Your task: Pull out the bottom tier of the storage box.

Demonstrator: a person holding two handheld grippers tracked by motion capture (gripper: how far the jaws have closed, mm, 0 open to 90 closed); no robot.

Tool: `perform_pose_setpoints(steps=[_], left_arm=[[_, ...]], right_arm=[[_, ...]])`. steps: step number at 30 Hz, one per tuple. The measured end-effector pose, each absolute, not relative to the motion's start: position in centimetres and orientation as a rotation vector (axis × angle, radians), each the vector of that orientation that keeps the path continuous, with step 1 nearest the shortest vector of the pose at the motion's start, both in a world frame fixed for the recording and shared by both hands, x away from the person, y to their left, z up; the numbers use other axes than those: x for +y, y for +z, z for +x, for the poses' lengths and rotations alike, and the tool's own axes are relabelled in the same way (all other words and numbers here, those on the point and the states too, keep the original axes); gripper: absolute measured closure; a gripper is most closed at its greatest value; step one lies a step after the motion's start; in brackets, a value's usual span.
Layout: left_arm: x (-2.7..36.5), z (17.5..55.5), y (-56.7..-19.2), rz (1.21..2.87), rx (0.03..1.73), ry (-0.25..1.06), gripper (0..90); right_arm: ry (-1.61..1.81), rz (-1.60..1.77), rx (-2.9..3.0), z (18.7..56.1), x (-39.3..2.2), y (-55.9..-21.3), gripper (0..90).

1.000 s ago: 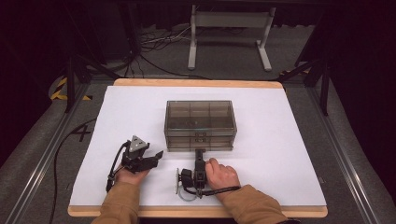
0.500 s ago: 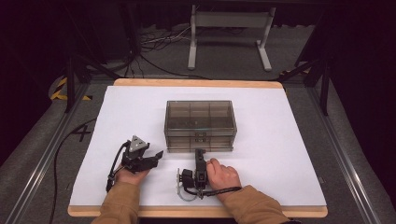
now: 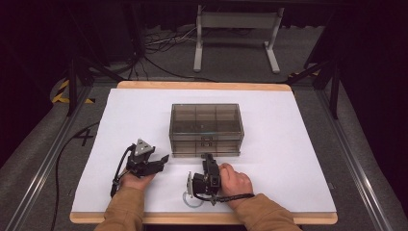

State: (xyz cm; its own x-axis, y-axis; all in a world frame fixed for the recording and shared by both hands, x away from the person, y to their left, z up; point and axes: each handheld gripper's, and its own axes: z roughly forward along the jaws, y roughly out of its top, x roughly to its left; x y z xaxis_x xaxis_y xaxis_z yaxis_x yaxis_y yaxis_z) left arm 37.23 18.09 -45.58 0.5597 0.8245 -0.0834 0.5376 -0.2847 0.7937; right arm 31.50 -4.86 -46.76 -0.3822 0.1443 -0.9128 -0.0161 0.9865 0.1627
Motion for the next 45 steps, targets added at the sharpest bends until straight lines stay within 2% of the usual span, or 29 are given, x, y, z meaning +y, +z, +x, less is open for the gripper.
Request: perform_pose_setpoints(steps=[21,45], left_arm=[[17.7,37.6,-45.5,1.956,1.100,0.451,36.0],[17.8,37.7,-45.5,1.949,1.099,0.453,36.0]], right_arm=[[0.427,0.312,2.120,32.2,-9.5,-45.2,53.4],[0.801,0.554,2.306,34.0,-14.2,-44.0,55.7]])
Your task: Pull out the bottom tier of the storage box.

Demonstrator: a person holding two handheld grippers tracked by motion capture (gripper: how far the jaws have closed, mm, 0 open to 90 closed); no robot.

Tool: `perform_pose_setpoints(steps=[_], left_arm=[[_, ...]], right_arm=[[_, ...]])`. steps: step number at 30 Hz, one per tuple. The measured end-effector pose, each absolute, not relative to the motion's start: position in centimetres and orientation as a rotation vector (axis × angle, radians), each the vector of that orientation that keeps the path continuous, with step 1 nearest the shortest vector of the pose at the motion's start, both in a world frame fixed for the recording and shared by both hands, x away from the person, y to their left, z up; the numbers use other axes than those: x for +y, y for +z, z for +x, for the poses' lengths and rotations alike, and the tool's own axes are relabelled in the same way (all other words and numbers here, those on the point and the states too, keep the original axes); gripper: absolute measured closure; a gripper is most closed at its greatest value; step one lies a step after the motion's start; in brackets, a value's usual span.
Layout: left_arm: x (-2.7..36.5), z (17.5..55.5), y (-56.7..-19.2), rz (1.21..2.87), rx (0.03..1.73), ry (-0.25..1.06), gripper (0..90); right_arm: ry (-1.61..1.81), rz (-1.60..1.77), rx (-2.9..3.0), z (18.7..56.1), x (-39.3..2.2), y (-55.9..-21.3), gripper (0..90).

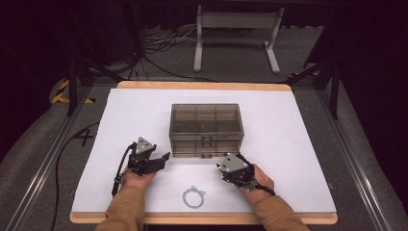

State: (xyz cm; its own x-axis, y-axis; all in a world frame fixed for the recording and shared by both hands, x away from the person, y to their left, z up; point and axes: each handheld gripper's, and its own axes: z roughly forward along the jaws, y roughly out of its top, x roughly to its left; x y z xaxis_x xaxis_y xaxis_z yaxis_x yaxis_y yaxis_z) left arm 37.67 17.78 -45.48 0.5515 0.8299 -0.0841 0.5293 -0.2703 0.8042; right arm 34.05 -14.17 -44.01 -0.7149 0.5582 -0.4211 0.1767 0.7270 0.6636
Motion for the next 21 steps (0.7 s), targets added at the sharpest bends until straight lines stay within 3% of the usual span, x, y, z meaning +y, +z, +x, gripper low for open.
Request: perform_pose_setpoints(steps=[21], left_arm=[[17.7,37.6,-45.5,1.949,1.097,0.456,35.9]], right_arm=[[1.201,0.769,2.556,36.4,-17.1,-44.6,52.2]])
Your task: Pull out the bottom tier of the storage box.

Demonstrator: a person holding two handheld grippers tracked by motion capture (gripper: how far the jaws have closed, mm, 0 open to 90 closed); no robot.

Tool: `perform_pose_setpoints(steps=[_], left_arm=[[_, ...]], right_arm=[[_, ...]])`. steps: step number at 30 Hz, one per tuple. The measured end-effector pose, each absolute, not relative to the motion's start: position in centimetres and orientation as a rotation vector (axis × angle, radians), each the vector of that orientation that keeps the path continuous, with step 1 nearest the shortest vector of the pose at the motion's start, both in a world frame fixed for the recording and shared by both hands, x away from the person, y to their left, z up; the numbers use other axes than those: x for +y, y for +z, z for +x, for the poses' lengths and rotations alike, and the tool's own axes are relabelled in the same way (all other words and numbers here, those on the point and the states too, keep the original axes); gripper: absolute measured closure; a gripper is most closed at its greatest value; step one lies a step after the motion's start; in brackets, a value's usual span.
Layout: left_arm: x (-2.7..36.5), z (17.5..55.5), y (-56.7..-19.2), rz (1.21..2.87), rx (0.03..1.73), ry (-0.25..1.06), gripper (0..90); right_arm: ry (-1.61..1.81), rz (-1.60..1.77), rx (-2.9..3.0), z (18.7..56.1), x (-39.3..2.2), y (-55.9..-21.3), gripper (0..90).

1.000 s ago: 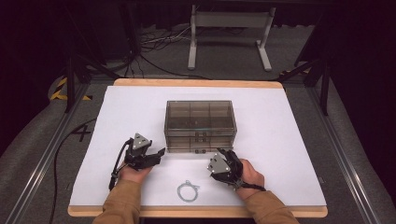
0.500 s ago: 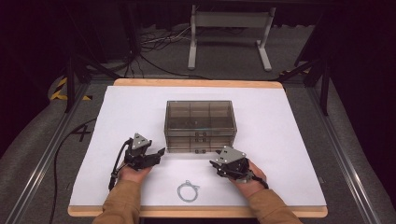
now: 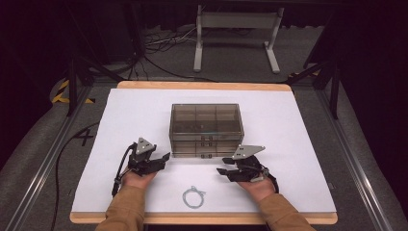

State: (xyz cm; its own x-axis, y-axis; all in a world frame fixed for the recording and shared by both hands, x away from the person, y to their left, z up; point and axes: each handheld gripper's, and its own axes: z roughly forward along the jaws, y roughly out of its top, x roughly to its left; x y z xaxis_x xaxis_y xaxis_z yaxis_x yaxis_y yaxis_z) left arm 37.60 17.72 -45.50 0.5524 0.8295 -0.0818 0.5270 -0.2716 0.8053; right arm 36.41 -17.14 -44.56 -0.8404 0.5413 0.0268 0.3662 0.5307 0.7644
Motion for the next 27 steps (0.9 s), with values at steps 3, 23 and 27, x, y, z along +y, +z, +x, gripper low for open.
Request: perform_pose_setpoints(steps=[3,23,27], left_arm=[[17.7,37.6,-45.5,1.948,1.097,0.455,35.9],[17.7,37.6,-45.5,1.953,1.096,0.457,35.9],[17.7,37.6,-45.5,1.953,1.095,0.458,35.9]], right_arm=[[1.195,0.768,2.557,36.4,-17.1,-44.6,52.0],[1.082,0.654,2.637,37.2,-16.5,-42.6,62.2],[1.068,0.654,2.631,37.5,-16.4,-41.9,63.9]])
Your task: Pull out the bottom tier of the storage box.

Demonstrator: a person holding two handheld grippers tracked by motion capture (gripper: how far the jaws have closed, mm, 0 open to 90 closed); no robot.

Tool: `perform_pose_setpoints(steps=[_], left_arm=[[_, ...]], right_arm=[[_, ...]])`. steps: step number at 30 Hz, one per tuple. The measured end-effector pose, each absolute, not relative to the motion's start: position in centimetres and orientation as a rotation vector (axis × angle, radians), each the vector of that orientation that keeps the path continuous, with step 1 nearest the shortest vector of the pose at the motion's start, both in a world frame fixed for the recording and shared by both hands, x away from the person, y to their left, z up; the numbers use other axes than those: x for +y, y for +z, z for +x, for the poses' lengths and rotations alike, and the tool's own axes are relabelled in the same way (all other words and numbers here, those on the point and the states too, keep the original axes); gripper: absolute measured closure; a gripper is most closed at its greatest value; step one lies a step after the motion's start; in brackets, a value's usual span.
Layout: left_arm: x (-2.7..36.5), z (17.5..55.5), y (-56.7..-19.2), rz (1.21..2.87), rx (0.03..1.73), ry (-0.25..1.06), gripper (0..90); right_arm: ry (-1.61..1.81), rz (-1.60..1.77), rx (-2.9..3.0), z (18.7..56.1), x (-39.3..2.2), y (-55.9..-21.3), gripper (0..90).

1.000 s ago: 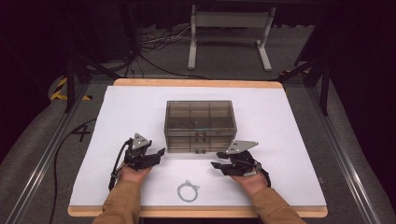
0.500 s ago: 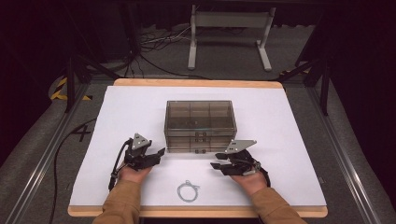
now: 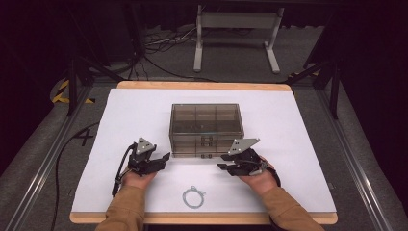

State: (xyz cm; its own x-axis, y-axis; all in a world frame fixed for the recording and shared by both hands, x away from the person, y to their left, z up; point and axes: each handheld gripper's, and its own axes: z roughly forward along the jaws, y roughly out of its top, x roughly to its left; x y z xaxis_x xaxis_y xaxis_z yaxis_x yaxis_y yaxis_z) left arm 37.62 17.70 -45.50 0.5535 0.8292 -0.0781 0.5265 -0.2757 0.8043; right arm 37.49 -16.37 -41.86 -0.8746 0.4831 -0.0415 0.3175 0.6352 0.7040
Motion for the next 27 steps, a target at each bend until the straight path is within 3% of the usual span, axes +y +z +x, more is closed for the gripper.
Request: perform_pose_setpoints(steps=[10,27], left_arm=[[17.7,37.5,-45.5,1.949,1.098,0.455,35.7],[17.7,37.6,-45.5,1.947,1.095,0.457,35.8]], right_arm=[[1.011,0.568,2.720,39.1,-16.3,-40.4,70.3],[0.852,0.478,2.706,40.5,-15.9,-39.3,67.3]])
